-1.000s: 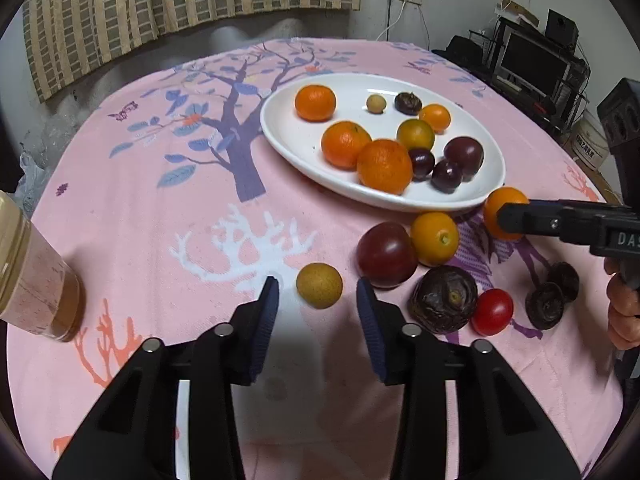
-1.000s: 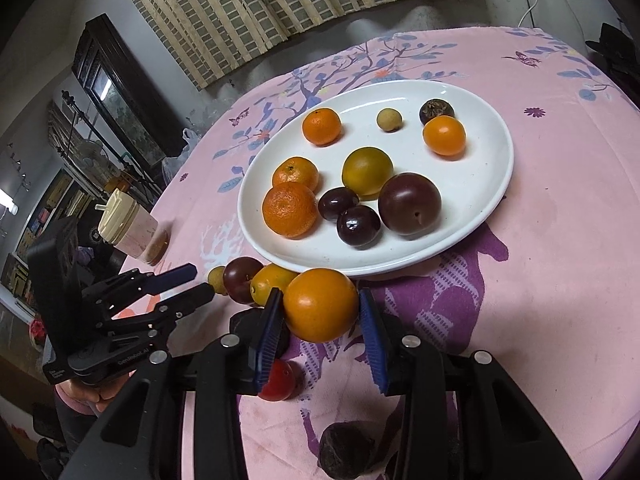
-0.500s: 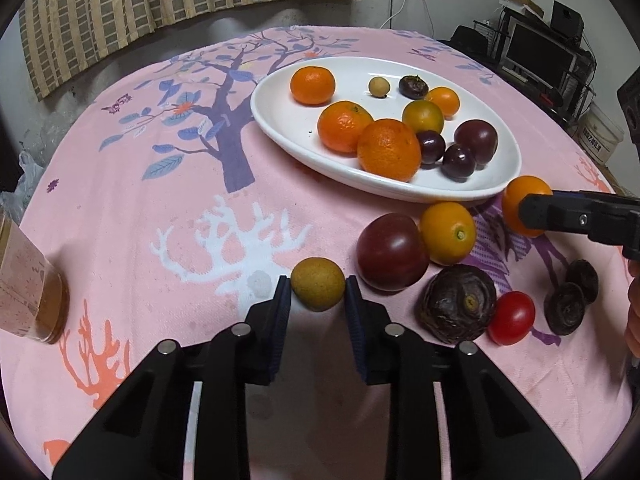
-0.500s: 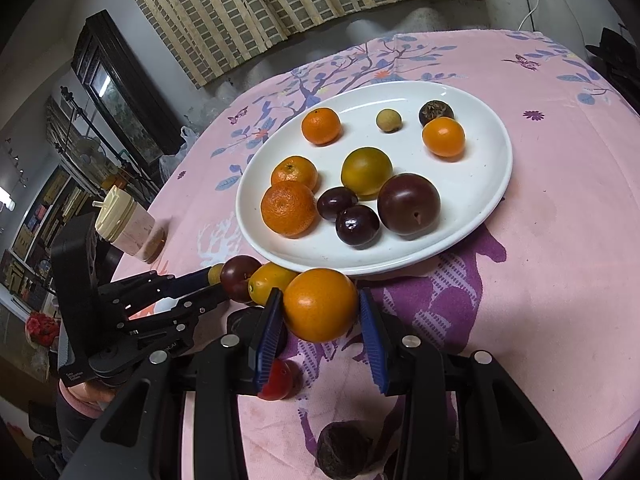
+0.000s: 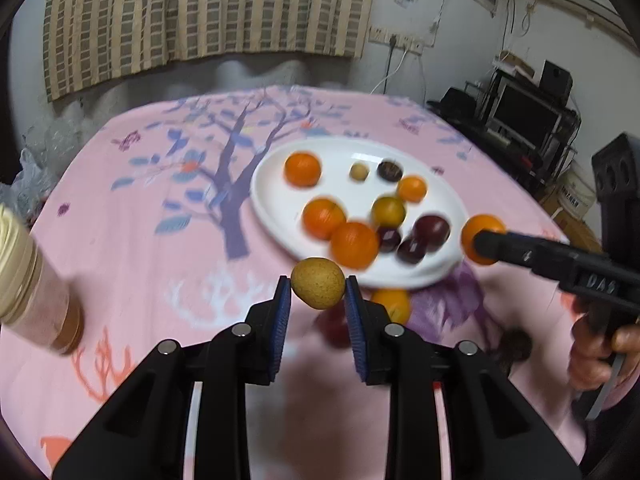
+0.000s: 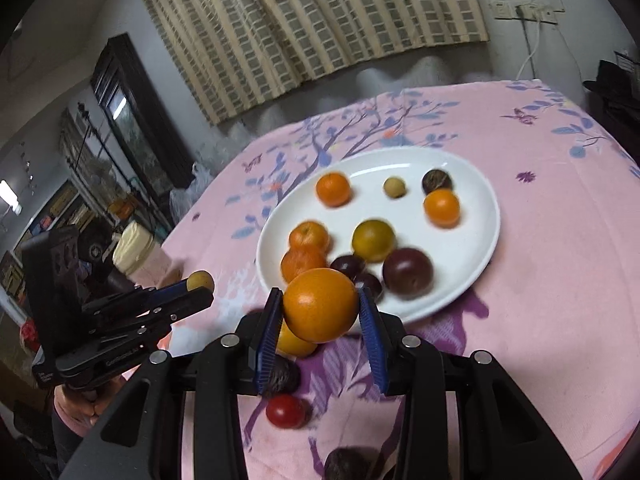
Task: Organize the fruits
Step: 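Grasp an orange with the right tool while the left tool grasps a longan, then release the orange and longan onto the plate with both tools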
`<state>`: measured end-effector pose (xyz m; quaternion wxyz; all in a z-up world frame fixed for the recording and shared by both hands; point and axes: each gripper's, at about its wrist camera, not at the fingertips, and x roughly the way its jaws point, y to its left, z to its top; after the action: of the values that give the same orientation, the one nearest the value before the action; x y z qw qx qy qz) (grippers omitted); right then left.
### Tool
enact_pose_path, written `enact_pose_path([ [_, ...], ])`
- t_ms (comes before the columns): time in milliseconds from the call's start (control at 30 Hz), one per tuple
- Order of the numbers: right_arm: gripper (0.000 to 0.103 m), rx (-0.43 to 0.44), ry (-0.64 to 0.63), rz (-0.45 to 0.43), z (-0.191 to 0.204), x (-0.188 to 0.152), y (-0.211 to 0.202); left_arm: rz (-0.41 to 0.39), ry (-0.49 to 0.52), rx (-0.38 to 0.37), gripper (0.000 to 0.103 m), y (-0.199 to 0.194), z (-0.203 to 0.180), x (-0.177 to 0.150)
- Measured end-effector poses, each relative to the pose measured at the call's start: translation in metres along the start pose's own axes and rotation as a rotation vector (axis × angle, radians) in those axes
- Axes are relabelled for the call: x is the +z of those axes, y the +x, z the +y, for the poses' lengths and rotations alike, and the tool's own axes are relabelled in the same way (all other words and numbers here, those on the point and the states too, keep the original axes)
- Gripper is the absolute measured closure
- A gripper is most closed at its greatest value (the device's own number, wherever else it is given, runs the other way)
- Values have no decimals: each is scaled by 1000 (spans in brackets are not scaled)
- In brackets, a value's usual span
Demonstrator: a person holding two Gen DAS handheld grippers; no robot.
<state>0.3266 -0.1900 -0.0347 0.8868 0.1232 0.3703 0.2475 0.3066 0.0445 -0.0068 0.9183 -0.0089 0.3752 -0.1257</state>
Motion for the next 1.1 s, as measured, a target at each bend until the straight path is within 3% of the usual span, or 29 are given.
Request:
enact_pose_path([
  [233, 64, -110, 61, -21, -39, 32, 19, 11, 3, -30, 76, 56, -32, 56],
  [400, 64, -130, 87, 3, -58, 39, 37, 50, -1, -19, 76, 86, -43, 68],
  [433, 63, -129, 94, 9, -60, 40, 39, 53, -7, -10, 73, 88, -44, 69],
  [467, 63, -129, 99, 9, -62, 39, 39, 56, -17, 1, 53, 89, -43, 69],
  [500, 56, -127, 109, 6, -64, 39, 38, 53, -33, 14, 31, 88, -40, 68],
  [567, 51, -120, 118, 3, -64, 39, 33, 15, -70, 50, 16, 75, -33, 67],
  [700, 50, -94, 90, -29, -57, 34, 8, -26, -117, 55, 7, 43, -21, 61],
  [833, 48, -107, 45, -46, -48, 18, -14, -48, -155, 59, 5, 15, -8, 32],
  [1000, 48, -102, 12, 19, -42, -25, -27, -14, -179, 105, 5, 2, 6, -10],
  [1100, 48, -121, -37, 58, -35, -50, -38, 13, -205, 93, 5, -3, 15, -25],
])
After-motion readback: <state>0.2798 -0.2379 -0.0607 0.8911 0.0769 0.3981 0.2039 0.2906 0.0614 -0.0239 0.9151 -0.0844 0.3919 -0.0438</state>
